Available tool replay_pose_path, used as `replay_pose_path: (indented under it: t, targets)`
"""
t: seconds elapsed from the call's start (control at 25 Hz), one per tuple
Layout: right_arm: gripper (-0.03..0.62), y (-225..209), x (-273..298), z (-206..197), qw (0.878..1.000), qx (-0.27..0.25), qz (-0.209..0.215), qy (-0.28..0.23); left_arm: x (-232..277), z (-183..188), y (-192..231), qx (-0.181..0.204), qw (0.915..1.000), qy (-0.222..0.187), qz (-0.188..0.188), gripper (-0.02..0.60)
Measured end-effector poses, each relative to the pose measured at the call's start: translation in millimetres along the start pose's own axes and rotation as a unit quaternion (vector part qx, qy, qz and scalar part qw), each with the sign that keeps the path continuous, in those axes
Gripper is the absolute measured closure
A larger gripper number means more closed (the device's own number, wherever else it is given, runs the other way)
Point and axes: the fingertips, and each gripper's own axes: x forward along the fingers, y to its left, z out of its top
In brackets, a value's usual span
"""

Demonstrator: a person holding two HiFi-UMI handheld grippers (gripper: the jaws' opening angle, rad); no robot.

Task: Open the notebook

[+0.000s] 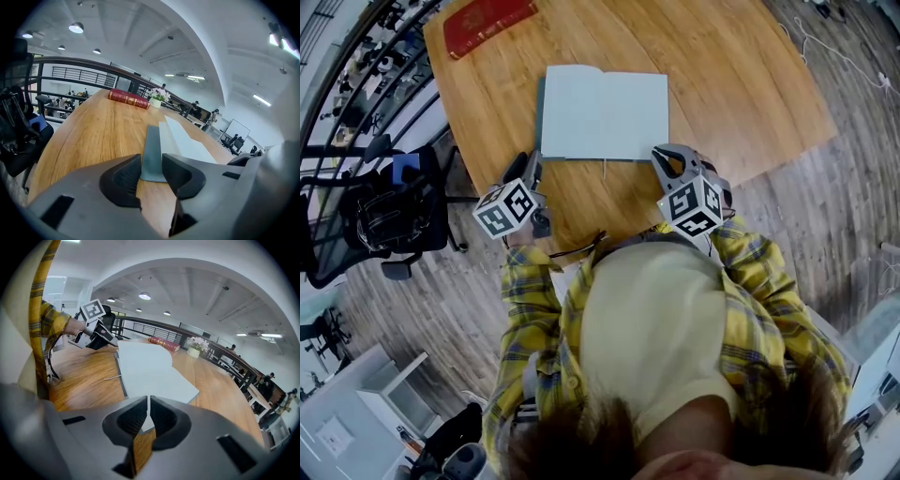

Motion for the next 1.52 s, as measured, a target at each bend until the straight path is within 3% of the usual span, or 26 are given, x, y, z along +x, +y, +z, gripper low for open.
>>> replay_pose_path:
  t: [0.36, 0.56, 0.8, 1.08, 1.28, 1.52]
  targets:
    - [0.522, 2, 2, 0, 1.000, 0.005, 0.003, -0.003, -28, 18, -12, -0.016, 0.9980, -0.060, -0.014, 0.477]
    - [0.522, -2, -3, 1, 1.000, 0.013, -0.004, -0.007, -39, 37, -38, 0.017, 0.9956, -0.087, -0.029, 0.483]
    - [0.522, -9, -8, 5, 1.000, 0.023, -0.011, -0.015, -52, 65, -90, 0.077, 0.9861, -0.125, -0.078, 0.516]
    - [0.522, -11, -16, 9, 0.999, 0.040, -0.013, -0.026, -38, 49, -139, 0.107, 0.9815, -0.093, -0.128, 0.528]
    - [0.522, -16, -23, 18, 0.998, 0.048, -0.020, -0.038, -23, 33, -155, 0.139, 0.9802, -0.064, -0.125, 0.537]
    - [0.522, -20, -27, 25, 0.996, 0.072, -0.021, -0.050, -14, 24, -161, 0.150, 0.9816, -0.046, -0.109, 0.551]
